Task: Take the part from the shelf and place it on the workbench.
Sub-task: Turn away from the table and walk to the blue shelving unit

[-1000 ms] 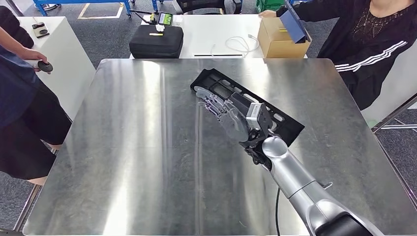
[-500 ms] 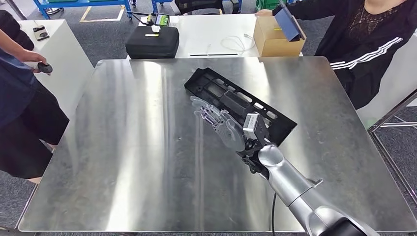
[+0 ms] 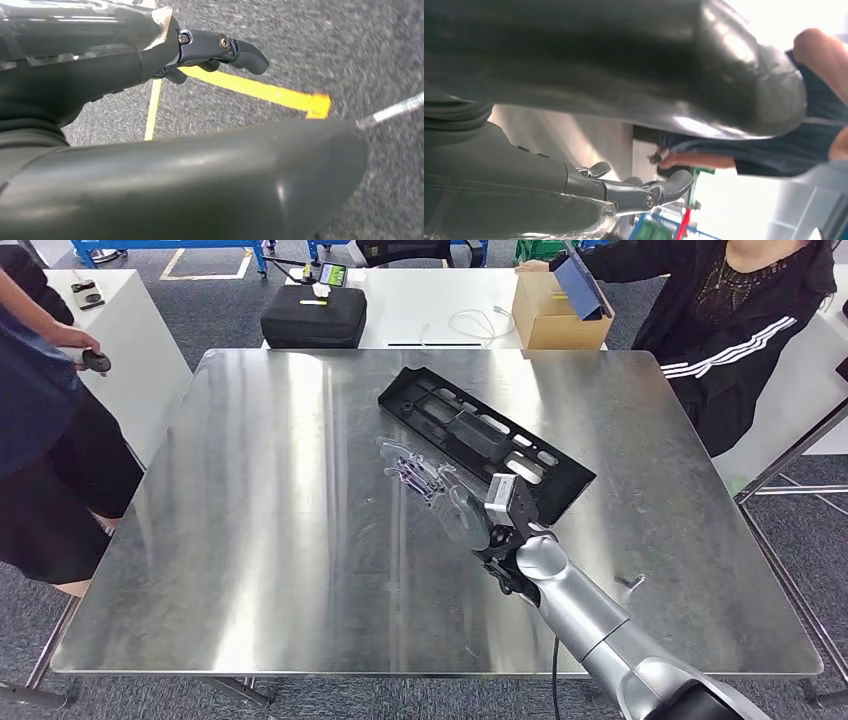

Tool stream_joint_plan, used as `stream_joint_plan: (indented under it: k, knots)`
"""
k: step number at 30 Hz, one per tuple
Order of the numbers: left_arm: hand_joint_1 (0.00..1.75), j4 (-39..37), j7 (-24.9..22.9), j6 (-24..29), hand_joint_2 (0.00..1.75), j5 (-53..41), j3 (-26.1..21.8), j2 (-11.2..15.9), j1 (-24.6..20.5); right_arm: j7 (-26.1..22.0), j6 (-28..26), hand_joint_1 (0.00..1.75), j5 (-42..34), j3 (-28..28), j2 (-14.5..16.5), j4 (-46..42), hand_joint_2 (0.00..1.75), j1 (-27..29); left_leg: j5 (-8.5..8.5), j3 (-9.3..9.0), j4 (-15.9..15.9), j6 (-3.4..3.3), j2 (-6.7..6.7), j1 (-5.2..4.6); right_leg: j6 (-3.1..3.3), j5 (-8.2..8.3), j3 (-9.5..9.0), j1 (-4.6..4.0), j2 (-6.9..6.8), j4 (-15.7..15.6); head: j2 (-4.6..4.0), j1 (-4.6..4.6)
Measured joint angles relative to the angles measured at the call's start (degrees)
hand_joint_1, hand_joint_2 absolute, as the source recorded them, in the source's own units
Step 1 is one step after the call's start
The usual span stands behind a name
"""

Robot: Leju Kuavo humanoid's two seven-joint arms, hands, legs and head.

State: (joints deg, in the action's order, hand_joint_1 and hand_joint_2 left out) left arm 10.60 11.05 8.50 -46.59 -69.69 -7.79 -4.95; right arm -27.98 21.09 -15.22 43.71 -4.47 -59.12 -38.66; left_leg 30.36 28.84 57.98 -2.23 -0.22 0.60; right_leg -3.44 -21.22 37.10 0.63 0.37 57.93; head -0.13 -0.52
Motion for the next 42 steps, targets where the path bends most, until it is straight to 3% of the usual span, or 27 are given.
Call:
stream_joint_plan:
  k: [2, 5, 6, 7, 8, 10, 12, 14, 16, 17, 19, 20, 21, 22, 23, 25, 27, 28, 30, 32, 33, 35, 37, 38, 39, 40, 42]
  knots:
    - [0.0, -0.02, -0.11, 0.09, 0.0, 0.01, -0.03, -0.01, 0.0, 0.0, -0.14, 0.0, 0.01, 0.15, -0.17, 0.0, 0.0, 0.05, -1.37, 1.02, -0.31, -0.87, 0.2, -0.03, -0.02, -2.12, 1.34, 0.13, -0.05, 1.94, 0.0, 0.13]
    - [0.0, -0.03, -0.2, 0.1, 0.0, -0.02, -0.05, 0.02, -0.03, 0.0, -0.29, 0.0, 0.02, 0.34, -0.39, 0.01, 0.0, 0.15, -3.31, 3.24, -0.3, -1.63, 0.44, -0.14, 0.72, -9.21, 4.39, 0.24, -0.09, 12.1, 0.0, 0.4]
    - [0.0, -0.04, -0.23, 0.08, 0.0, -0.04, -0.05, 0.0, -0.03, 0.0, -0.3, 0.0, 0.03, 0.4, -0.46, 0.02, 0.0, 0.26, -3.89, 4.06, -0.26, -1.64, 0.47, -0.19, 0.48, -10.27, 4.74, 0.25, -0.08, 15.05, 0.0, 0.41]
    - [0.0, -0.04, -0.25, 0.07, 0.0, -0.07, -0.05, -0.03, -0.03, 0.0, -0.31, 0.0, 0.03, 0.45, -0.5, 0.02, 0.0, 0.39, -4.45, 4.83, -0.22, -1.6, 0.52, -0.21, 0.01, -10.33, 4.27, 0.26, -0.09, 16.39, 0.0, 0.42]
    - [0.0, -0.04, -0.26, 0.05, 0.0, -0.11, -0.05, -0.07, -0.03, 0.0, -0.33, 0.0, 0.03, 0.48, -0.52, 0.02, 0.0, 0.49, -4.96, 5.52, -0.19, -1.52, 0.55, -0.21, -0.56, -9.54, 2.8, 0.28, -0.1, 15.59, 0.0, 0.41]
    - [0.0, -0.04, -0.3, 0.05, 0.0, -0.15, -0.05, -0.16, -0.03, 0.0, -0.44, 0.0, 0.03, 0.5, -0.51, 0.01, 0.0, 0.49, -5.86, 6.6, -0.11, -1.22, 0.58, -0.19, -1.28, -7.72, -2.65, 0.3, -0.13, 8.83, 0.0, 0.43]
    - [0.0, -0.04, -0.34, 0.05, 0.0, -0.17, -0.05, -0.24, -0.04, -0.01, -0.6, 0.0, 0.03, 0.5, -0.43, -0.1, 0.0, 0.33, -6.76, 7.27, -0.04, -0.64, 0.62, -0.36, -0.73, -7.77, -7.88, -0.07, -0.11, 1.09, 0.0, 0.38]
    - [0.0, -0.04, -0.37, 0.04, 0.0, -0.2, -0.05, -0.3, -0.04, -0.02, -0.67, 0.0, 0.03, 0.5, -0.37, -0.21, 0.0, 0.33, -7.71, 7.58, -0.13, 0.04, 0.66, -0.52, 0.28, -8.16, -9.4, -0.51, -0.08, -1.69, 0.0, 0.31]
    - [0.0, -0.04, -0.42, 0.05, 0.0, -0.28, -0.05, -0.31, 0.0, -0.01, -0.71, 0.0, 0.04, 0.51, -0.34, -0.22, 0.0, 0.43, -7.39, 8.05, 0.31, 0.63, 0.55, -0.36, 1.33, -7.34, -8.71, 0.03, -0.19, -1.69, 0.0, 0.28]
    - [0.0, -0.04, -0.47, 0.07, 0.0, -0.36, -0.04, -0.32, 0.01, 0.01, -0.75, 0.0, 0.07, 0.52, -0.29, -0.22, 0.0, 0.46, -5.94, 8.6, 1.53, 0.91, 0.45, -0.26, 1.99, -6.82, -8.29, 0.3, -0.28, -1.75, 0.0, 0.18]
    - [0.0, -0.04, -0.59, 0.09, 0.0, -0.54, -0.04, -0.33, 0.02, 0.02, -0.82, 0.0, 0.16, 0.54, -0.16, -0.22, 0.0, 0.47, -0.74, 10.49, 7.19, 1.45, 0.22, -0.02, 2.93, -5.69, -7.16, 0.43, -0.45, -1.77, 0.0, 0.01]
    - [0.0, -0.04, -0.64, 0.09, 0.0, -0.61, -0.03, -0.35, 0.02, 0.02, -0.85, 0.0, 0.2, 0.55, -0.13, -0.22, 0.0, 0.52, 1.64, 11.45, 10.94, 1.7, 0.16, 0.11, 3.16, -5.1, -6.44, 0.36, -0.5, -1.74, 0.0, -0.07]
    - [0.0, -0.04, -0.67, 0.09, 0.0, -0.64, -0.04, -0.37, 0.02, 0.02, -0.86, 0.0, 0.22, 0.56, -0.12, -0.22, 0.0, 0.59, 2.96, 12.02, 14.08, 1.95, 0.11, 0.26, 3.12, -4.53, -5.69, 0.3, -0.53, -1.69, 0.0, -0.08]
    - [0.0, -0.04, -0.68, 0.08, 0.0, -0.66, -0.04, -0.38, 0.02, 0.02, -0.86, 0.0, 0.23, 0.56, -0.12, -0.22, 0.0, 0.67, 3.0, 11.91, 15.8, 2.16, 0.11, 0.44, 3.0, -3.98, -4.94, 0.27, -0.55, -1.6, 0.0, -0.08]
    - [0.0, -0.04, -0.69, 0.04, 0.0, -0.67, -0.05, -0.39, 0.02, 0.02, -0.87, 0.0, 0.23, 0.56, -0.13, -0.22, 0.0, 0.73, 1.88, 10.82, 15.56, 2.33, 0.11, 0.68, 2.8, -3.47, -4.18, 0.3, -0.56, -1.46, 0.0, -0.08]
    - [0.0, -0.04, -0.66, -0.1, 0.0, -0.68, -0.04, -0.41, -0.07, 0.02, -0.87, 0.0, 0.25, 0.53, -0.14, -0.22, 0.0, 0.74, -0.77, 6.16, 10.0, 2.66, 0.1, 1.24, 2.21, -2.67, -2.79, 0.4, -0.54, -0.9, 0.0, -0.1]
    - [0.0, -0.04, -0.58, -0.28, 0.0, -0.69, -0.03, -0.47, -0.28, 0.01, -0.86, 0.0, 0.21, 0.43, -0.21, -0.22, 0.0, 0.61, -0.85, 1.62, 3.2, 2.68, -0.13, 1.26, 1.3, -1.97, -1.69, 0.3, -0.52, -0.33, 0.0, -0.06]
    - [0.0, -0.04, -0.53, -0.35, 0.0, -0.7, -0.03, -0.51, -0.37, 0.0, -0.84, 0.0, 0.19, 0.4, -0.26, -0.21, 0.0, 0.54, -0.37, 0.7, 1.37, 2.46, -0.25, 1.06, 0.83, -1.57, -1.33, 0.22, -0.54, -0.2, 0.0, -0.02]
    - [0.0, -0.04, -0.47, -0.43, 0.0, -0.74, -0.03, -0.47, -0.34, -0.03, -0.78, 0.0, 0.18, 0.39, -0.4, -0.09, 0.0, 0.57, -0.74, 1.21, 0.63, 1.38, -0.25, 0.57, -0.13, -0.62, -0.83, 0.25, -0.61, -0.38, 0.0, 0.13]
    - [0.0, -0.04, -0.47, -0.43, 0.0, -0.75, -0.04, -0.41, -0.25, -0.07, -0.72, 0.0, 0.21, 0.4, -0.66, 0.2, 0.0, 0.75, -1.98, 2.34, 0.39, -0.08, 0.04, 0.35, -0.35, -1.64, 0.34, 0.48, -0.57, 0.6, 0.0, 0.17]
    - [0.0, -0.03, -0.47, -0.43, 0.0, -0.75, -0.04, -0.38, -0.24, -0.09, -0.69, 0.0, 0.22, 0.4, -0.79, 0.35, 0.0, 0.81, -2.73, 3.13, 0.26, -0.71, 0.2, 0.31, -0.11, -3.53, 1.31, 0.52, -0.54, 2.54, 0.0, 0.26]
    - [0.0, -0.02, -0.47, -0.44, 0.0, -0.75, -0.05, -0.32, -0.25, -0.15, -0.64, 0.0, 0.22, 0.4, -0.94, 0.59, 0.0, 0.85, -4.12, 4.76, 0.29, -1.34, 0.33, 0.08, 0.51, -8.67, 3.47, 0.55, -0.48, 9.5, 0.0, 0.49]
    - [0.0, -0.02, -0.47, -0.51, 0.0, -0.75, -0.05, -0.32, -0.24, -0.17, -0.63, 0.0, 0.2, 0.42, -1.08, 0.81, 0.0, 0.97, -5.41, 6.52, 0.34, -1.45, 0.42, -0.15, 0.31, -11.03, 4.09, 0.44, -0.46, 15.58, 0.0, 0.49]
    - [0.0, -0.02, -0.47, -0.56, 0.0, -0.75, -0.05, -0.32, -0.24, -0.17, -0.62, 0.0, 0.21, 0.43, -1.11, 0.94, 0.0, 1.04, -6.0, 7.33, 0.37, -1.45, 0.45, -0.25, -0.03, -10.73, 3.25, 0.37, -0.46, 16.27, 0.0, 0.47]
    - [0.0, -0.02, -0.47, -0.61, 0.0, -0.75, -0.05, -0.32, -0.24, -0.2, -0.63, 0.0, 0.21, 0.43, -1.14, 1.07, 0.0, 1.1, -6.58, 8.06, 0.39, -1.4, 0.46, -0.33, -0.4, -9.69, 1.25, 0.29, -0.46, 14.66, 0.0, 0.47]
    - [0.0, -0.02, -0.47, -0.65, 0.0, -0.75, -0.05, -0.32, -0.24, -0.26, -0.7, 0.0, 0.19, 0.39, -1.15, 1.19, 0.0, 1.12, -7.09, 8.61, 0.4, -1.31, 0.45, -0.38, -0.58, -8.62, -1.58, 0.17, -0.46, 11.27, 0.0, 0.48]
    - [0.0, -0.02, -0.44, -0.67, 0.0, -0.74, -0.05, -0.41, -0.24, -0.58, -1.04, 0.0, -0.03, 0.06, -1.18, 1.53, 0.0, 1.13, -8.14, 9.42, 0.39, -0.86, 0.46, -0.51, -0.14, -8.33, -7.76, -0.39, -0.48, 2.47, 0.0, 0.45]
